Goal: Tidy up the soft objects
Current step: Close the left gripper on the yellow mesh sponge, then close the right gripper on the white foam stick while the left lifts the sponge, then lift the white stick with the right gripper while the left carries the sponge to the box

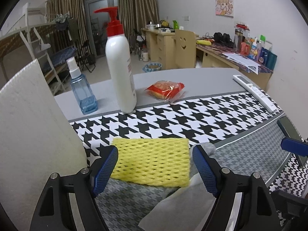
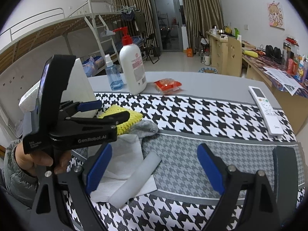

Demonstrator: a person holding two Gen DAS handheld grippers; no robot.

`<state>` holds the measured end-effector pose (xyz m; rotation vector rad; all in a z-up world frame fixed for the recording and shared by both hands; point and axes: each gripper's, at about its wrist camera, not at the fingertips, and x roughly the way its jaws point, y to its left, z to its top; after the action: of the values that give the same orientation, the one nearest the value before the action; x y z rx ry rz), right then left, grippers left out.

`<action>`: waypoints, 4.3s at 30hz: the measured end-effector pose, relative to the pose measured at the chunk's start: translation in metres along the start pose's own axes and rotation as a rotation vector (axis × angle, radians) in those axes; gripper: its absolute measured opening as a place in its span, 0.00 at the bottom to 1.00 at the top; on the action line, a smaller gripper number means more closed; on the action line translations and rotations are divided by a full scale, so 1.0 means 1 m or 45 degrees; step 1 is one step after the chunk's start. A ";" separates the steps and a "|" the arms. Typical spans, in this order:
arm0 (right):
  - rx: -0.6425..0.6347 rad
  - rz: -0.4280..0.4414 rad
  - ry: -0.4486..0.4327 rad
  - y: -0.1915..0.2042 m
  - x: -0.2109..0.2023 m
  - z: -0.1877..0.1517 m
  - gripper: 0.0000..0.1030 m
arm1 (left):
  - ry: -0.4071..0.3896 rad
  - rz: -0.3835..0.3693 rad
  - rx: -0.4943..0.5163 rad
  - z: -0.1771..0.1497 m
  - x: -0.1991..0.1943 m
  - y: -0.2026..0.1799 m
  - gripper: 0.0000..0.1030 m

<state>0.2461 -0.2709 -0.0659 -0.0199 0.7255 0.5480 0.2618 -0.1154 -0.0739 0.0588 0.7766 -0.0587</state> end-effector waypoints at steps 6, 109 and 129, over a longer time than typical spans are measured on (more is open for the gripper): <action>-0.010 0.013 0.053 0.004 0.010 -0.005 0.90 | 0.049 -0.011 -0.010 -0.004 0.009 0.003 0.64; 0.144 -0.062 0.251 0.025 0.023 -0.036 0.17 | -0.247 -0.204 0.129 -0.046 -0.112 0.019 0.10; 0.229 -0.184 0.243 0.021 0.027 -0.045 0.19 | -0.266 -0.305 0.202 -0.049 -0.119 0.026 0.10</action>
<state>0.2249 -0.2488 -0.1133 0.0430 0.9499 0.3442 0.1448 -0.0820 -0.0244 0.1082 0.5659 -0.3489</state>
